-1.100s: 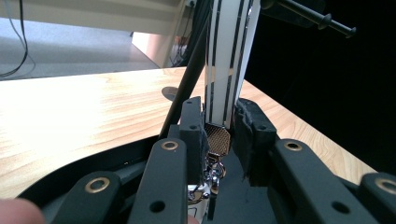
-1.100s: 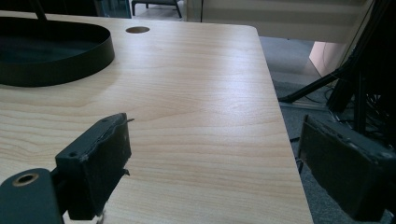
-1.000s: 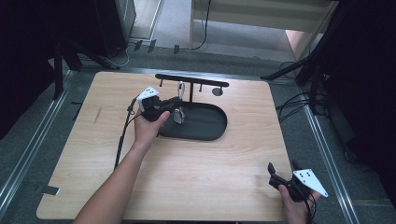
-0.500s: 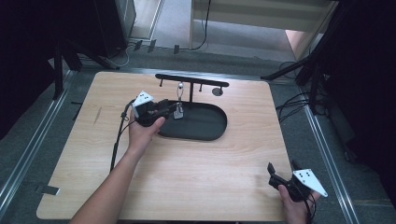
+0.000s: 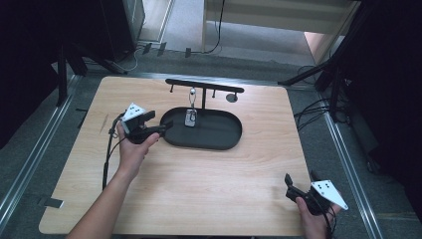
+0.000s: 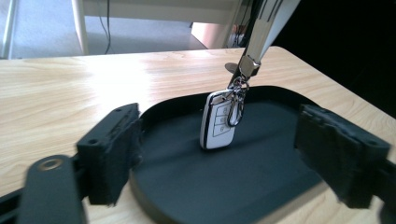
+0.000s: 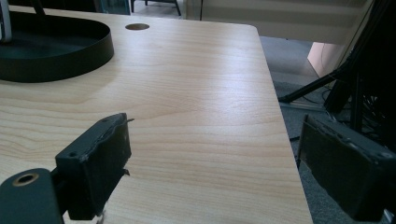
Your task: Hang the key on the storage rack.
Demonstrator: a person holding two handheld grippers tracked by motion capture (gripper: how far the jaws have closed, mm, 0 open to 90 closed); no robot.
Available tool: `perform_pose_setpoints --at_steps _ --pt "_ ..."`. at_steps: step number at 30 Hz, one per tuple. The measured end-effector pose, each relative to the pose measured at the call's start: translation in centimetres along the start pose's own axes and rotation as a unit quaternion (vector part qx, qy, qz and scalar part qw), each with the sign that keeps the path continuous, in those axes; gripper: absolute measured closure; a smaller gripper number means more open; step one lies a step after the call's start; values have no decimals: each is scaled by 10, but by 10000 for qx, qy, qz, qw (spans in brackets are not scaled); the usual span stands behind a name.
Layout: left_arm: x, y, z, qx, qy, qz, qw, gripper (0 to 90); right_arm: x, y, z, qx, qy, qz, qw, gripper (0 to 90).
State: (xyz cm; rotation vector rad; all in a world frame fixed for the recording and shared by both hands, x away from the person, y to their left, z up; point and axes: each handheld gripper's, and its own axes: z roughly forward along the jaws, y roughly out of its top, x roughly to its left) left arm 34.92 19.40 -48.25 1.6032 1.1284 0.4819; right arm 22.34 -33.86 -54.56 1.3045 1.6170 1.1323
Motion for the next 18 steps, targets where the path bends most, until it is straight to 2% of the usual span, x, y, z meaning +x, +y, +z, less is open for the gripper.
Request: perform_pose_setpoints --at_steps 1,2,3,4,5,6,9,10,18 --pt "2 -1 -11 -62 -100 -4 9999 132 0 0 0 1 2 -3 10000 98" --pt "2 -1 -11 -62 -100 -4 9999 119 0 0 0 1 2 -3 10000 98" --pt "3 -3 -21 -53 -230 151 9996 78 0 0 0 2 3 -4 10000 98" --pt "3 -3 -21 -53 -230 151 9996 26 0 0 0 2 3 -4 10000 98" --pt "5 -6 -31 -138 -454 249 9986 8 0 0 0 2 2 -14 10000 98" --pt "5 -7 -36 -163 -507 235 9983 8 0 0 0 6 -2 -22 10000 97" --pt "7 -10 -45 -187 -485 262 9983 7 0 0 0 3 -2 -25 10000 98" --pt "9 -13 -53 -256 -443 272 9983 7 0 0 0 5 -3 -29 10000 97" --pt "17 -24 -79 -258 -314 267 9988 0 1 0 0 9 -10 -37 10000 98"
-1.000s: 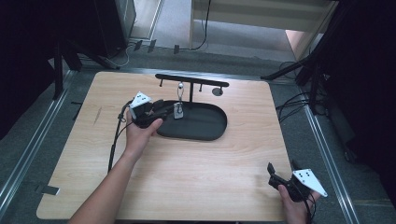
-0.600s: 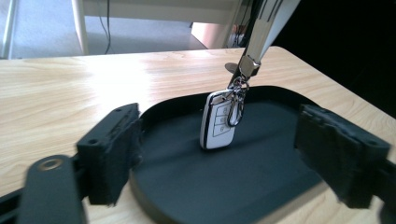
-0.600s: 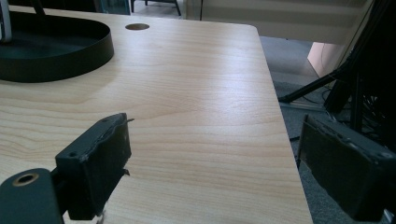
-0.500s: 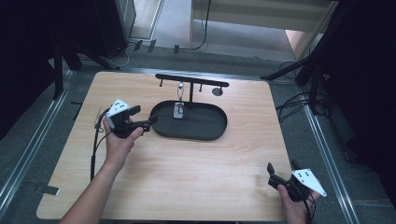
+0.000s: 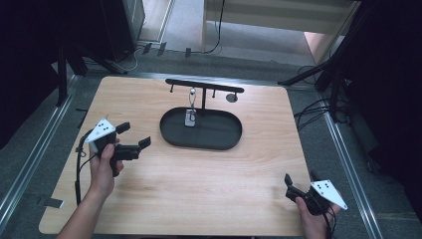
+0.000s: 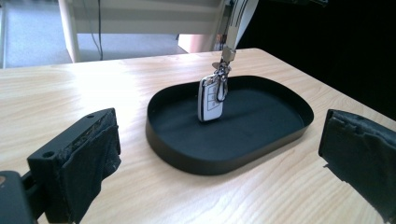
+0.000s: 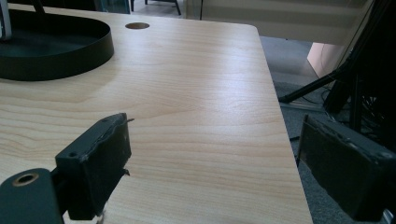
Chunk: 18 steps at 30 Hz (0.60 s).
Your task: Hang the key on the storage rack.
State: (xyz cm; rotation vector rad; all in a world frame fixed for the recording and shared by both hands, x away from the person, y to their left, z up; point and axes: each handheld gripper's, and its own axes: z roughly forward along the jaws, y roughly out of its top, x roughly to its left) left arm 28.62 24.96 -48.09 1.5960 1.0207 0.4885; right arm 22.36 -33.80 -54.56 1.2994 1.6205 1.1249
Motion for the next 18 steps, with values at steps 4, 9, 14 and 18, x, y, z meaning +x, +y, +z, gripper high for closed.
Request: perform_pose_setpoints --at_steps 4,9,14,18 --pt "3 -7 -14 -6 102 24 9999 0 0 0 0 7 -5 -3 10000 98" --pt "6 -20 -35 -97 265 -23 9996 0 0 0 0 7 -2 -20 10000 98" --pt "14 -37 -56 -38 544 -32 9985 0 1 0 0 17 -7 -19 10000 98" --pt "23 -51 -76 -53 778 -202 9967 0 1 0 0 26 -18 -41 10000 98"
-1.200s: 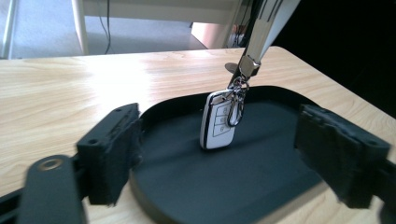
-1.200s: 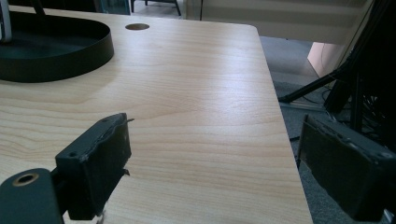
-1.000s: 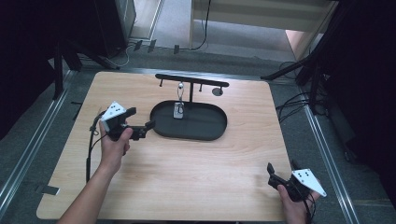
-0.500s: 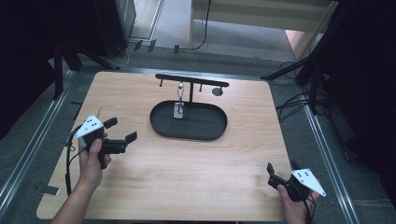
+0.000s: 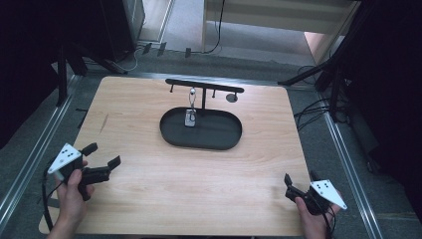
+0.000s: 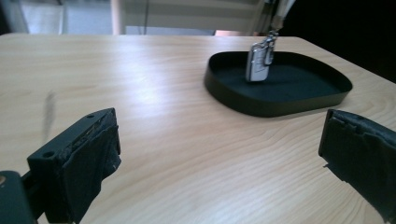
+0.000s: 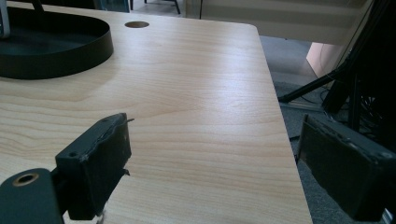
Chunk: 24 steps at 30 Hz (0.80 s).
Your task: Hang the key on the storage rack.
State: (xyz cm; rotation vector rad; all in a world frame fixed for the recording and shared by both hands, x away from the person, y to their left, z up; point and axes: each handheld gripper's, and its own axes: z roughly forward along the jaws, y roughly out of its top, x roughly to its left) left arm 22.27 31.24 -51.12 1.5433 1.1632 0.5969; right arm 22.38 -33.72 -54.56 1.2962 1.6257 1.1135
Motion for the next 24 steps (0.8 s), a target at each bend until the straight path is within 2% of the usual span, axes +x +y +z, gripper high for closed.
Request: perform_pose_setpoints --at_steps 1,2,6,8,11,14,20,23,24 --pt "7 -6 -10 4 130 -32 9999 0 0 0 0 0 -2 0 10000 98" --pt "7 -6 -10 4 130 -32 9999 0 0 0 0 0 -2 0 10000 98" --pt "20 -17 -28 -9 322 -158 9994 0 0 0 0 14 -4 11 10000 98" --pt "29 -25 -42 -7 497 -211 9985 0 1 0 0 29 -16 1 10000 98" --pt "34 -31 -49 -13 585 -263 9979 0 1 0 0 32 -21 -6 10000 98" --pt "42 -41 -65 -61 698 -364 9969 0 1 0 0 32 -26 -13 10000 98" --pt "50 -49 -77 -69 927 -401 9949 0 1 0 0 33 -29 -12 10000 98" --pt "51 -54 -78 7 1046 -303 9941 0 1 0 0 29 -25 -5 10000 98" --pt "52 -56 -78 -27 1043 -367 9939 0 1 0 0 32 -23 3 10000 98"
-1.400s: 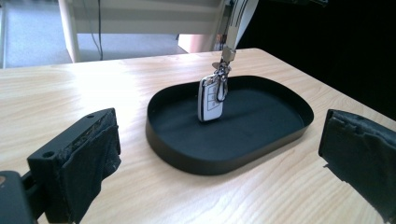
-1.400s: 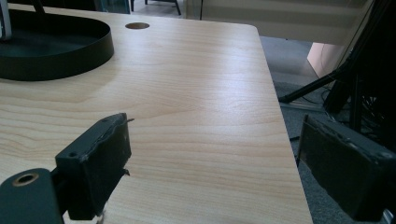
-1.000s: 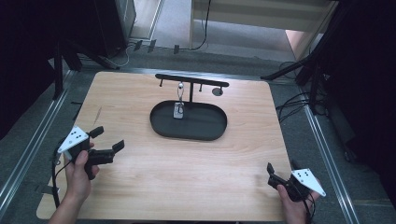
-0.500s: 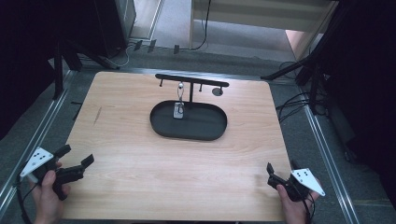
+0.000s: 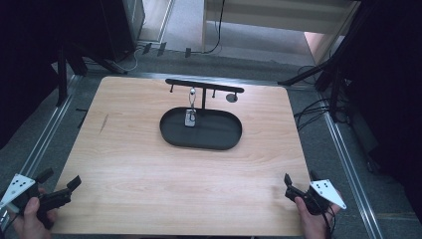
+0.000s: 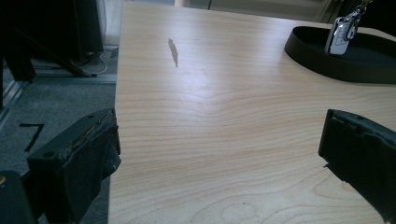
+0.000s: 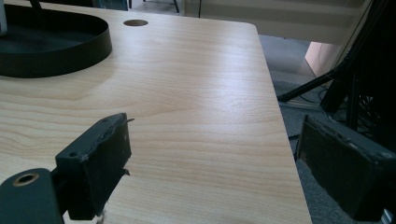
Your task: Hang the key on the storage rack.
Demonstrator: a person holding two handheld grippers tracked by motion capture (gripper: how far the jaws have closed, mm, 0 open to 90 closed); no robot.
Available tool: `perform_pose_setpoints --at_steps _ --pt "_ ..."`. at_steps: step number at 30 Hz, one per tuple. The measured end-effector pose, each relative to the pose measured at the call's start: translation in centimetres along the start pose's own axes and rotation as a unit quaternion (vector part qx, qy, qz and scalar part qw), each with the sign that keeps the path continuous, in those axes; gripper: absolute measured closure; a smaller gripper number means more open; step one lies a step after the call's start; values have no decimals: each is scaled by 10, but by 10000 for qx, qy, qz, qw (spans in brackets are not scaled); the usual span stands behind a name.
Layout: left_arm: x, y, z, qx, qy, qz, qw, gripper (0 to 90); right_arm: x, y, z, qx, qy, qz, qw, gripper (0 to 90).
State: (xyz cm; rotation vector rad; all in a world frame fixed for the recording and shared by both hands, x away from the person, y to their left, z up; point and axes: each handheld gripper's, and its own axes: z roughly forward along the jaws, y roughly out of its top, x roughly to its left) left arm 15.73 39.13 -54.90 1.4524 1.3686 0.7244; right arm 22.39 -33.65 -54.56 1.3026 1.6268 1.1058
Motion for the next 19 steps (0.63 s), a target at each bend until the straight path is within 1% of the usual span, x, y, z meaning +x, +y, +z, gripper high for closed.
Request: perform_pose_setpoints --at_steps 1,4,6,7,10,11,15,19 --pt "1 -1 0 -8 11 -35 10000 0 0 0 0 -2 -3 -4 10000 98" --pt "1 -3 3 5 32 -50 10000 0 0 0 0 3 -2 -10 10000 98" --pt "-1 -3 5 78 11 36 10000 0 0 0 0 -5 -12 -13 10000 98" --pt "-3 -2 7 107 21 151 9998 0 0 0 0 3 -8 -12 10000 98" --pt "-4 -3 7 106 10 207 9997 0 0 0 0 6 -7 -29 10000 98" --pt "-4 -3 7 111 -4 209 9997 0 0 0 0 12 -12 -34 10000 98" --pt "-2 -2 7 138 -31 110 9998 0 0 0 0 22 -17 -26 10000 98" --pt "-2 -2 7 151 -36 134 9998 0 0 0 1 33 -21 -41 10000 98"
